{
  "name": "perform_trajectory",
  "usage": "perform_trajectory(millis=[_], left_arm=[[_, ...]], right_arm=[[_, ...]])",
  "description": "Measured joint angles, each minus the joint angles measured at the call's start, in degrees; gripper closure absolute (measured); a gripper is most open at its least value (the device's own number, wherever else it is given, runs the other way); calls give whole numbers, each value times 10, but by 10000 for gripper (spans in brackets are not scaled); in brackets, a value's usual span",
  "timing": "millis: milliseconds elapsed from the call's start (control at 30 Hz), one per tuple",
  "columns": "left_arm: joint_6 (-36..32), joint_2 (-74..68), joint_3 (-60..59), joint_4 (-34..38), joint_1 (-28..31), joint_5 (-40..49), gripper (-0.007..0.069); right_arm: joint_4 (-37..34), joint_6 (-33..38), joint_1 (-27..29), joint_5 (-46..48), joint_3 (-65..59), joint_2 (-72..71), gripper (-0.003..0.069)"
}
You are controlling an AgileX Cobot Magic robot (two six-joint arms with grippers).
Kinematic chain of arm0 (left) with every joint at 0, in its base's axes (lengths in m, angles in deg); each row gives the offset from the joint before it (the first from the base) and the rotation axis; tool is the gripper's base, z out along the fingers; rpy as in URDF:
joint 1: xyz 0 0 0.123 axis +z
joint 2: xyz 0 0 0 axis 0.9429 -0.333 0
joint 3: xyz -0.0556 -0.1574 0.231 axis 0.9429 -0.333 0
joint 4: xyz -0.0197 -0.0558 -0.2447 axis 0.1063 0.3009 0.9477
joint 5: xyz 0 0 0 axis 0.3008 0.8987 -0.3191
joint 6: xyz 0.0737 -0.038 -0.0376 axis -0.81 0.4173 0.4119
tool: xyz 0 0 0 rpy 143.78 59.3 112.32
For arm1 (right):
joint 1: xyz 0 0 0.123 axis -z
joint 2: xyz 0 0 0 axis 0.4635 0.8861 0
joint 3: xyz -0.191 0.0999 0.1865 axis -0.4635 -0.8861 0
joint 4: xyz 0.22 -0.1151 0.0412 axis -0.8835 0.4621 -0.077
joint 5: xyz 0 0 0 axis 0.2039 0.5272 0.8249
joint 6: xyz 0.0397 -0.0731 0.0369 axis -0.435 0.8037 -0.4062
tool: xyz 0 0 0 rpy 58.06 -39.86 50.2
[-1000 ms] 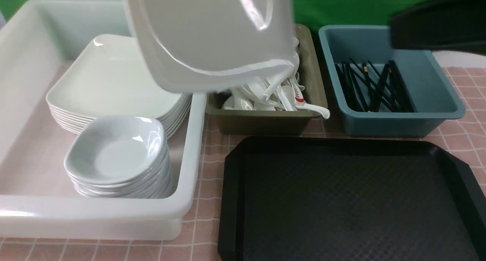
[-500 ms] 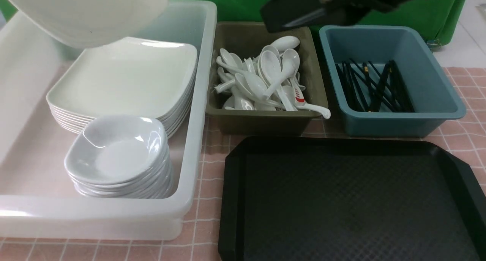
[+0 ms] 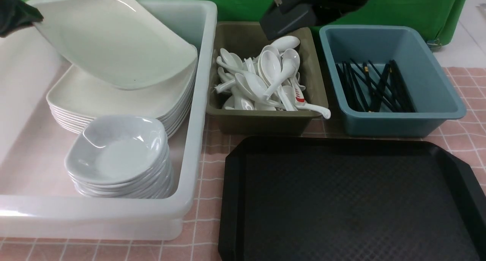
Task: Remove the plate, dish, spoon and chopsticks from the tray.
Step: Use the left arm to put the plate into the large storage box on the left
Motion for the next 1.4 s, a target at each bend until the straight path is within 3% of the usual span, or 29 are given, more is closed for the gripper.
perform_trajectory(millis=[200, 367, 467, 667, 700, 767, 933, 1033, 1167, 1200, 1300, 1400], left_arm=[[65, -4, 0, -103, 1, 22, 605], [77, -9, 0, -134, 1, 58, 572], [90, -15, 0, -164, -3, 78, 491], [124, -23, 0, -225, -15, 141, 243], [124, -23, 0, -226, -15, 141, 243], [124, -21, 0, -242, -15, 153, 172], [125, -3, 0, -262, -15, 173, 133], [115, 23, 0, -263, -18, 185, 151], [61, 65, 0, -238, -24, 206, 252], [31, 94, 0, -216, -34, 216, 361], [-20, 163, 0, -189, -67, 225, 547], [-48, 217, 0, -187, -102, 231, 603]], right_arm=[[-2, 0, 0, 2, 0, 1, 629], [-9, 0, 0, 2, 0, 1, 629], [-14, 0, 0, 3, 0, 1, 629], [-23, 0, 0, 4, 0, 1, 629], [-23, 0, 0, 4, 0, 1, 629], [-24, -1, 0, 4, 0, 1, 629], [-24, -11, 0, 4, 0, 1, 629], [-21, -15, 0, 4, 0, 1, 629], [28, -32, 0, 4, 0, -6, 629], [82, -59, 0, 6, 0, -16, 629], [167, -92, 1, 16, 0, -52, 629], [224, -110, 2, 18, 0, -87, 629]])
